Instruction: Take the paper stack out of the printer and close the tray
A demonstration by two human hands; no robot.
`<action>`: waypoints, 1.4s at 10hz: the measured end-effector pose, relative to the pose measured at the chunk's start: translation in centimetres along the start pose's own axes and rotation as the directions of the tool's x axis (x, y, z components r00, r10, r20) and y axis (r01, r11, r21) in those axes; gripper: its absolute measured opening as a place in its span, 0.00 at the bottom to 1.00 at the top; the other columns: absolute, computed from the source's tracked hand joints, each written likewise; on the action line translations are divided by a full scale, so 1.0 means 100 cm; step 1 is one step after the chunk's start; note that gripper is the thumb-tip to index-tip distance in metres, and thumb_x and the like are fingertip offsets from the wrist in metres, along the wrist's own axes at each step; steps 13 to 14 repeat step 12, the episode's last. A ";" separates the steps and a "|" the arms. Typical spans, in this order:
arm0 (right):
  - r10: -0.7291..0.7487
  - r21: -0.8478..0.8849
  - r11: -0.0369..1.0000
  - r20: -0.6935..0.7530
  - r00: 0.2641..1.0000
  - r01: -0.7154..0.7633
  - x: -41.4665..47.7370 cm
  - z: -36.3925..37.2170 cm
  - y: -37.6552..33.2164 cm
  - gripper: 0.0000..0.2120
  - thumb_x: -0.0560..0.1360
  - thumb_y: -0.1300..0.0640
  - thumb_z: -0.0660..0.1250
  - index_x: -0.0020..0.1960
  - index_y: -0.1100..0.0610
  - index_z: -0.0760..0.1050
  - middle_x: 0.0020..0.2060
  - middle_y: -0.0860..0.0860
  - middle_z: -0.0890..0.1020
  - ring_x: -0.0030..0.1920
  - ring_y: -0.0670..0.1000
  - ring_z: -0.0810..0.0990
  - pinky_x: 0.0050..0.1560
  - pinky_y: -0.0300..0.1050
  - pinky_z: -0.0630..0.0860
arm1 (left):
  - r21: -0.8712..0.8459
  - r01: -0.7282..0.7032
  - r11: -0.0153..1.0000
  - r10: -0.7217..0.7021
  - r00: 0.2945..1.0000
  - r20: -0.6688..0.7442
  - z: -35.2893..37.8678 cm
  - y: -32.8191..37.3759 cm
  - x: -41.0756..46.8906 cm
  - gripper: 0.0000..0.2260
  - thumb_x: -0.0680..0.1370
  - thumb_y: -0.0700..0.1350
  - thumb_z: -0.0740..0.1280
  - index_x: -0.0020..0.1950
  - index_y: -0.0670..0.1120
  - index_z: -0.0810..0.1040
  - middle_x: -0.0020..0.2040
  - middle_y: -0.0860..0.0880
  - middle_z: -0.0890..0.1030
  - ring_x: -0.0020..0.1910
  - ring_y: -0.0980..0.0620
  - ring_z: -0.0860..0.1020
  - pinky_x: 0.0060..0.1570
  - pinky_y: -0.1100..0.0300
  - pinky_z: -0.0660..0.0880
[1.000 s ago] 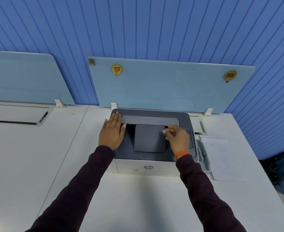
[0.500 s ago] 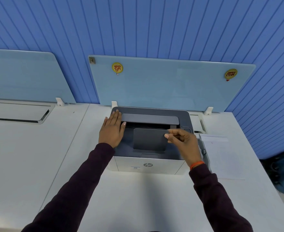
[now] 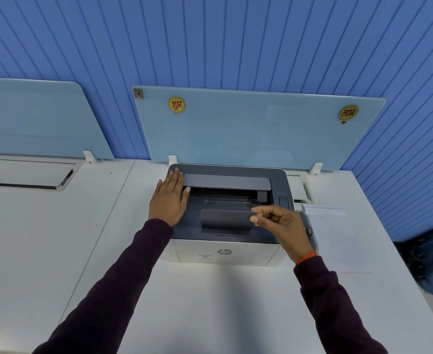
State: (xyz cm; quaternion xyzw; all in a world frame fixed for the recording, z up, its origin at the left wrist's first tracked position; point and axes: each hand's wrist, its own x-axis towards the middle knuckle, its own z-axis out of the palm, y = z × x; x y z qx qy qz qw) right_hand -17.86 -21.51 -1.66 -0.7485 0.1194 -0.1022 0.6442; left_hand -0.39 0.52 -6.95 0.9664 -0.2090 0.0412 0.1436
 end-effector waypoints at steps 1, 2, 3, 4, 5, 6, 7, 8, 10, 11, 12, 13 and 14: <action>0.013 -0.033 0.999 0.028 1.000 -0.012 0.000 -0.002 0.003 0.12 0.68 0.64 0.73 0.42 0.46 0.81 0.34 0.44 0.85 0.42 0.46 0.82 0.44 0.32 0.80 | 0.001 -0.001 1.000 0.001 1.000 0.005 0.000 -0.001 0.000 0.24 0.82 0.51 0.50 0.76 0.43 0.56 0.78 0.46 0.58 0.77 0.49 0.55 0.76 0.51 0.52; 0.018 -0.076 0.997 0.094 0.995 -0.011 -0.002 -0.006 0.003 0.10 0.68 0.65 0.73 0.41 0.50 0.81 0.34 0.39 0.85 0.41 0.40 0.82 0.46 0.30 0.79 | 0.005 0.000 1.000 0.000 1.000 0.010 0.000 -0.001 0.000 0.24 0.82 0.51 0.49 0.76 0.43 0.57 0.78 0.46 0.58 0.77 0.49 0.55 0.76 0.51 0.52; 0.024 -0.095 0.995 0.158 0.987 -0.009 -0.005 -0.009 0.004 0.08 0.67 0.66 0.73 0.41 0.53 0.81 0.35 0.42 0.85 0.41 0.38 0.81 0.46 0.28 0.78 | 0.013 0.000 1.000 0.000 1.000 0.014 0.000 -0.001 0.000 0.26 0.80 0.53 0.46 0.76 0.43 0.57 0.78 0.46 0.58 0.77 0.49 0.55 0.76 0.51 0.52; 0.055 -0.121 0.992 0.212 0.976 -0.029 -0.008 -0.012 0.006 0.06 0.67 0.66 0.74 0.42 0.59 0.82 0.39 0.47 0.84 0.44 0.41 0.83 0.47 0.30 0.79 | 0.009 0.001 1.000 -0.001 1.000 0.018 0.000 -0.001 0.000 0.28 0.79 0.54 0.45 0.76 0.43 0.56 0.78 0.46 0.58 0.77 0.49 0.55 0.76 0.51 0.52; 0.101 -0.135 0.989 0.301 0.948 -0.063 -0.009 -0.014 0.004 0.07 0.67 0.67 0.74 0.42 0.58 0.81 0.42 0.51 0.83 0.46 0.42 0.83 0.47 0.31 0.79 | 0.013 0.004 1.000 -0.005 1.000 0.019 0.000 -0.001 0.000 0.28 0.78 0.54 0.44 0.76 0.43 0.56 0.78 0.46 0.57 0.77 0.49 0.55 0.76 0.52 0.51; 0.143 -0.177 0.981 0.413 0.900 -0.075 -0.009 -0.013 -0.001 0.12 0.66 0.67 0.75 0.41 0.53 0.78 0.41 0.51 0.79 0.41 0.40 0.80 0.45 0.32 0.79 | 0.015 0.007 1.000 -0.007 1.000 0.024 -0.001 0.000 0.000 0.28 0.78 0.54 0.44 0.76 0.43 0.56 0.78 0.46 0.57 0.77 0.49 0.55 0.76 0.52 0.51; 0.176 -0.257 0.965 0.456 0.872 -0.060 -0.010 -0.010 0.000 0.14 0.65 0.66 0.76 0.42 0.52 0.75 0.38 0.48 0.75 0.38 0.43 0.76 0.43 0.35 0.78 | 0.010 0.006 1.000 -0.006 1.000 0.018 -0.001 0.000 0.000 0.28 0.78 0.54 0.44 0.76 0.43 0.56 0.78 0.46 0.57 0.77 0.49 0.55 0.76 0.52 0.51; 0.196 -0.306 0.951 0.471 0.860 -0.049 -0.011 -0.008 0.002 0.15 0.64 0.64 0.77 0.41 0.50 0.73 0.38 0.48 0.74 0.36 0.39 0.74 0.42 0.36 0.77 | 0.014 0.008 1.000 -0.008 1.000 0.018 -0.002 0.001 0.000 0.28 0.78 0.54 0.45 0.76 0.43 0.57 0.78 0.46 0.58 0.77 0.49 0.55 0.76 0.52 0.51; 0.200 -0.341 0.940 0.491 0.848 -0.025 -0.015 -0.007 0.000 0.15 0.65 0.61 0.77 0.41 0.49 0.73 0.39 0.47 0.75 0.40 0.44 0.74 0.43 0.37 0.77 | 0.009 0.008 1.000 -0.008 1.000 0.024 -0.002 -0.001 -0.001 0.27 0.79 0.54 0.45 0.76 0.43 0.57 0.78 0.46 0.58 0.77 0.49 0.55 0.76 0.51 0.52; 0.189 -0.323 0.946 0.481 0.856 -0.028 -0.010 -0.006 -0.006 0.11 0.67 0.57 0.76 0.39 0.50 0.73 0.36 0.47 0.76 0.38 0.43 0.75 0.43 0.35 0.76 | 0.025 -0.003 1.000 0.003 1.000 0.026 -0.001 -0.001 -0.001 0.25 0.81 0.52 0.48 0.76 0.44 0.56 0.78 0.47 0.57 0.77 0.50 0.54 0.76 0.50 0.49; 0.149 -0.312 0.950 0.404 0.902 -0.017 0.000 -0.006 -0.015 0.08 0.74 0.55 0.68 0.38 0.53 0.72 0.35 0.47 0.76 0.37 0.43 0.75 0.41 0.33 0.77 | 0.043 0.041 0.998 -0.042 0.999 0.018 -0.006 0.004 0.004 0.24 0.81 0.53 0.49 0.76 0.45 0.58 0.77 0.47 0.59 0.77 0.51 0.57 0.76 0.47 0.44; 0.149 -0.312 0.950 0.404 0.902 -0.017 0.000 -0.006 -0.015 0.08 0.74 0.55 0.68 0.38 0.53 0.72 0.35 0.47 0.76 0.37 0.43 0.75 0.41 0.33 0.77 | 0.043 0.041 0.998 -0.042 0.999 0.018 -0.006 0.004 0.004 0.24 0.81 0.53 0.49 0.76 0.45 0.58 0.77 0.47 0.59 0.77 0.51 0.57 0.76 0.47 0.44; 0.149 -0.312 0.950 0.404 0.902 -0.017 0.000 -0.006 -0.015 0.08 0.74 0.55 0.68 0.38 0.53 0.72 0.35 0.47 0.76 0.37 0.43 0.75 0.41 0.33 0.77 | 0.043 0.041 0.998 -0.042 0.999 0.018 -0.006 0.004 0.004 0.24 0.81 0.53 0.49 0.76 0.45 0.58 0.77 0.47 0.59 0.77 0.51 0.57 0.76 0.47 0.44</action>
